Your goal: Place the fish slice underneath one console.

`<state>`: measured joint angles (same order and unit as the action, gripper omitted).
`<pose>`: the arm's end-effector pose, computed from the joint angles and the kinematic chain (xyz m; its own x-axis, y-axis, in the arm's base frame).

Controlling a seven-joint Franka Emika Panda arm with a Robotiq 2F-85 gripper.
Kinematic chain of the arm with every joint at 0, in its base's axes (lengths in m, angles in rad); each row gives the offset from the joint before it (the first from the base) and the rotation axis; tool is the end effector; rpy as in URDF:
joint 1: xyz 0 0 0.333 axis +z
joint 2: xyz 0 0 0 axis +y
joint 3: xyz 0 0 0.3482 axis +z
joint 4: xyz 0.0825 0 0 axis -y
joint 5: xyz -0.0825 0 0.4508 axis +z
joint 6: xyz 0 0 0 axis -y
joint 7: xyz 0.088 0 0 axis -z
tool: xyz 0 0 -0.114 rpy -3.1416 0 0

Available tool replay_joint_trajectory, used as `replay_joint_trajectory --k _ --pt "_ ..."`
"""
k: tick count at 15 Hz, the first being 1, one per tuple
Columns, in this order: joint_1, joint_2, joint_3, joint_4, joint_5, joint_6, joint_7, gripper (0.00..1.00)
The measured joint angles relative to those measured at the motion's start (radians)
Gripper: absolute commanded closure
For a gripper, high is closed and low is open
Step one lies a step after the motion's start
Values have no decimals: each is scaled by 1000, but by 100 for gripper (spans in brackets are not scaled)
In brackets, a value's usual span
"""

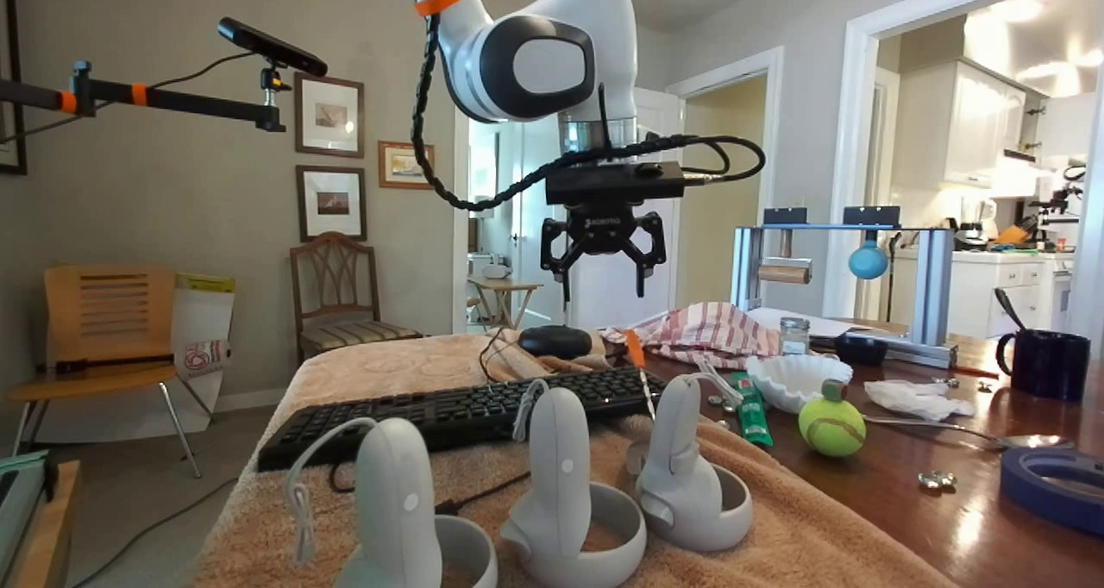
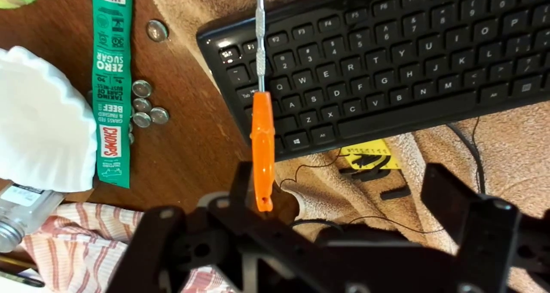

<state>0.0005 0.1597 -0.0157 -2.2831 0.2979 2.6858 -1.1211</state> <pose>0.6017 -0.0176 0.2813 0.6223 0.7378 0.2617 0.7393 -0.6638 0.1134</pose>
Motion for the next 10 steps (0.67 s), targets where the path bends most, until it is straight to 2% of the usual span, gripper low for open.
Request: replay_joint_trajectory --k 5,10 --pt "-49 21 41 13 21 0 -3 0" --pt "-103 98 76 71 47 3 -30 0"
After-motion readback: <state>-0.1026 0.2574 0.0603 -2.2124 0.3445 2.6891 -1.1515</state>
